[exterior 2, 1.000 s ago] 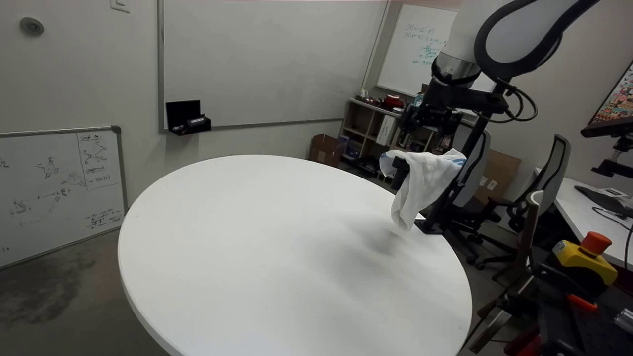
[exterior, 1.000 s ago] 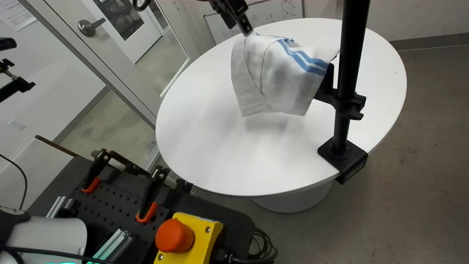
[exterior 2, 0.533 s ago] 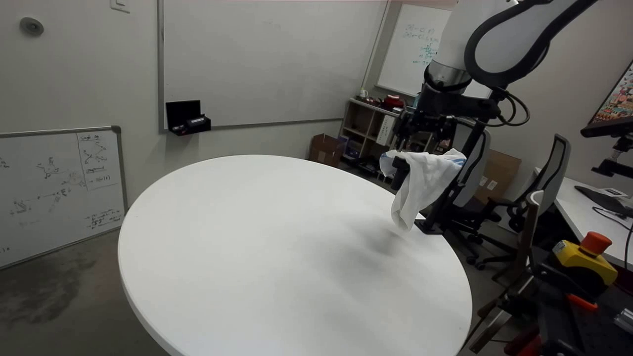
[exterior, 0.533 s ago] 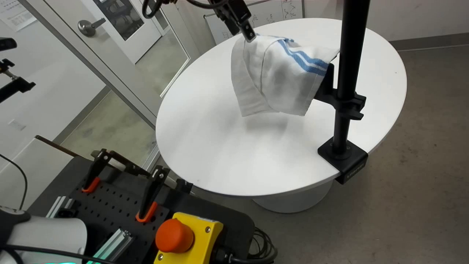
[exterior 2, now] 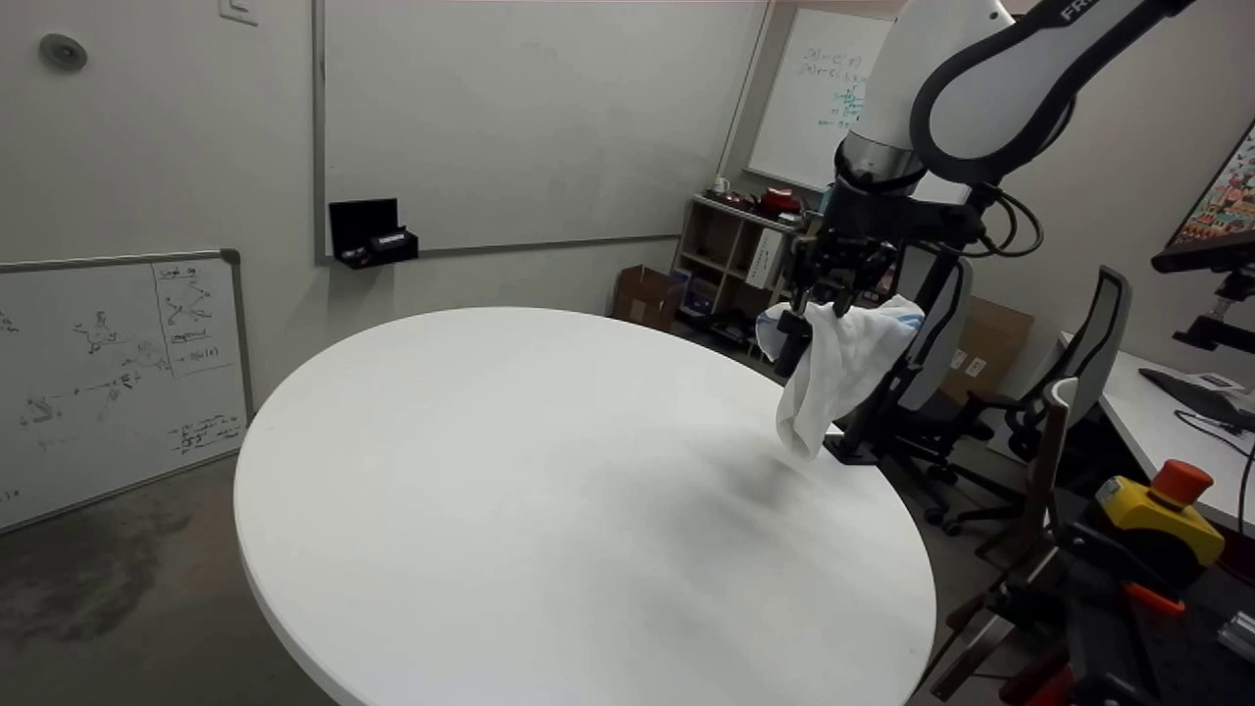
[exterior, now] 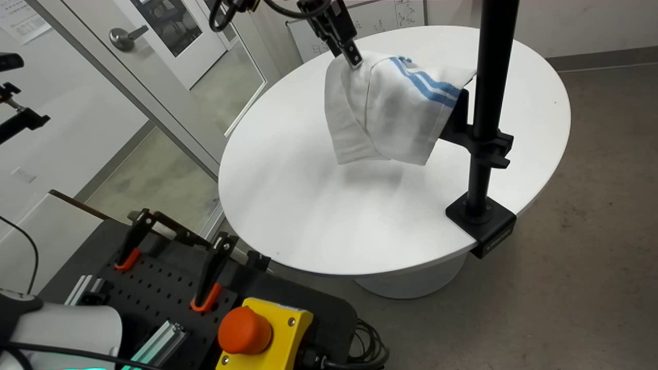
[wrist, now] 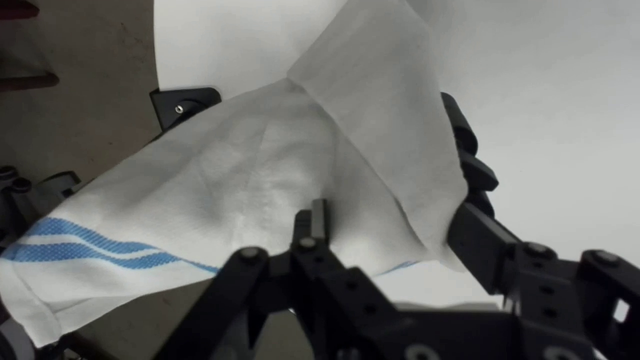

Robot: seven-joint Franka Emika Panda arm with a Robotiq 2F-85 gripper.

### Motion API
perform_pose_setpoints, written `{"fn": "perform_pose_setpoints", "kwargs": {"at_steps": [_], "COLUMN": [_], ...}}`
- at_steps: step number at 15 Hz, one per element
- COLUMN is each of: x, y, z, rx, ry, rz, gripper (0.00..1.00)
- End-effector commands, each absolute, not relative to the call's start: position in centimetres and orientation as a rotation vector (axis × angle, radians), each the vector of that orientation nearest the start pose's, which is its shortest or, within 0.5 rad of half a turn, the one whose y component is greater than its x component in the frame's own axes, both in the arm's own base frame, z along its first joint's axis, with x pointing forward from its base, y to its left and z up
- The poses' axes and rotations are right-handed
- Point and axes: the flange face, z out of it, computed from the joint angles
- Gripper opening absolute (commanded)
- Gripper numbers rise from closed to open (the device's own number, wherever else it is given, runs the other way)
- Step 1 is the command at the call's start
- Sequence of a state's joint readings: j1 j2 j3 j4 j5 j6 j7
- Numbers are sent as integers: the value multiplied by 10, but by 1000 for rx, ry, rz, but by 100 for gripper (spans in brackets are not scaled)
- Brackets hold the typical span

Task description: Remove the towel from the rack and put it on the table.

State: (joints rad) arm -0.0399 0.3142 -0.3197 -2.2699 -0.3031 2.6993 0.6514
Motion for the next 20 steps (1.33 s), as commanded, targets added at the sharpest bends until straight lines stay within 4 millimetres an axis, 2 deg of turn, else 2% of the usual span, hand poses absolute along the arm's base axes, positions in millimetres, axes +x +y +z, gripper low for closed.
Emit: {"fn": "perform_pose_setpoints", "kwargs": {"at_steps": [1,5,10,16,20], "x": [524,525,522,523,524], "y": [-183,-183,-186,-167,-138], "z": [236,238,248,304,343], "rx": [-3132,-3120,-3079,-2974,-2941], "ry": [1205,1212,1243,1221,1109], "rz": [-276,-280,-282,-388,-466], "gripper": [31,2,2,2,2]}}
